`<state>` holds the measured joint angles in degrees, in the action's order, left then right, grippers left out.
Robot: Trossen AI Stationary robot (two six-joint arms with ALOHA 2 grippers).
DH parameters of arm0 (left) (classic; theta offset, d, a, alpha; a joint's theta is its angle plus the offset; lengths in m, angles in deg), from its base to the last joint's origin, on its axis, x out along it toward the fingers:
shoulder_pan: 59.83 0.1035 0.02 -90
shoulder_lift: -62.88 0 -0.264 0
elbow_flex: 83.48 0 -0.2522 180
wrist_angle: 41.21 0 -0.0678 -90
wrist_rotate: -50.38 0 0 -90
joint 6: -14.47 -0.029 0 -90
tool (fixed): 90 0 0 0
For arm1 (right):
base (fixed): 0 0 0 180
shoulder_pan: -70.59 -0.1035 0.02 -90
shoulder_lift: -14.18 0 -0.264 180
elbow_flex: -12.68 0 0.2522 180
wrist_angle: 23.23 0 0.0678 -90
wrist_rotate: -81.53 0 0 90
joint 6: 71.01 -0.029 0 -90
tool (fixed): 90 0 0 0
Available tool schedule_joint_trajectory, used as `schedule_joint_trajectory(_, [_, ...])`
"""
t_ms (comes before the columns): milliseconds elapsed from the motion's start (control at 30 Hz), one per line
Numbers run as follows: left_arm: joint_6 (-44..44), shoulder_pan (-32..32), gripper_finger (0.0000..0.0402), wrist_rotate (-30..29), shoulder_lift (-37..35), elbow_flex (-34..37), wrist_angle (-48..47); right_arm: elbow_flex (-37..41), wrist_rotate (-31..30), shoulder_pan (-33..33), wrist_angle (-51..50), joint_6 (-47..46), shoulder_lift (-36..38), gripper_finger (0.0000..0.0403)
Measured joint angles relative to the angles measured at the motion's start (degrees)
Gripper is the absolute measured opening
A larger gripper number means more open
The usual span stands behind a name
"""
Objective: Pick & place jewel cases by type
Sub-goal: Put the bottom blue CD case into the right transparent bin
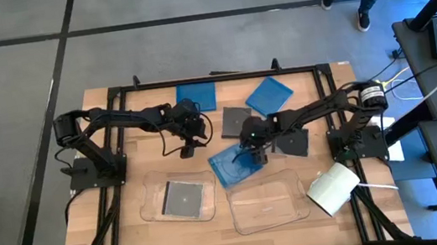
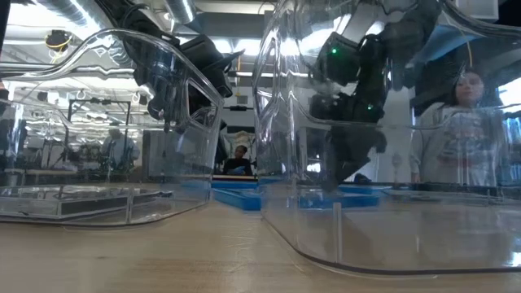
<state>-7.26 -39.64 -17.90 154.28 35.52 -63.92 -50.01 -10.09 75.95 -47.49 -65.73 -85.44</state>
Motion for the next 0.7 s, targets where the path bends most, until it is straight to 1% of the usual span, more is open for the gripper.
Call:
schedule_joint_trajectory(133, [-0.60,0.00,0.0143,-0.09,0.00,0.00,-0.29,0.06,-1.01,1.62,2.99,-0.78,-0.28,0.0199])
schedule_joint_trajectory(200, [-2.94,0.00,0.0143,-0.89,0.00,0.00,-1.02,0.06,-1.07,2.55,3.63,-1.94,-0.68,0.0199])
schedule_joint_trajectory(267, [-7.19,0.00,0.0143,-3.58,0.00,0.00,-1.77,0.00,-0.96,3.85,4.02,-3.63,-1.29,0.0199])
schedule_joint_trajectory(333, [-10.51,0.00,0.0143,-7.66,0.00,0.00,-2.23,-0.09,-0.92,5.14,4.41,-5.26,-2.54,0.0199])
schedule_joint_trajectory(400, [-10.63,0.00,0.0143,-11.64,0.00,0.00,-2.64,-0.16,-0.84,6.22,5.69,-6.66,-3.77,0.0199])
schedule_joint_trajectory(467, [-9.24,0.00,0.0143,-13.94,0.00,0.00,-2.87,-0.22,-0.77,6.92,7.22,-6.91,-4.84,0.0199])
schedule_joint_trajectory(567, [-10.39,-0.11,0.0143,-13.67,0.00,0.00,-5.03,-0.22,-0.61,7.82,8.95,-7.25,-5.57,0.0199])
schedule_joint_trajectory(700, [-15.75,-1.00,0.0143,-13.96,0.00,0.00,-6.38,-0.11,-0.78,9.10,10.75,-8.02,-5.71,0.0199])
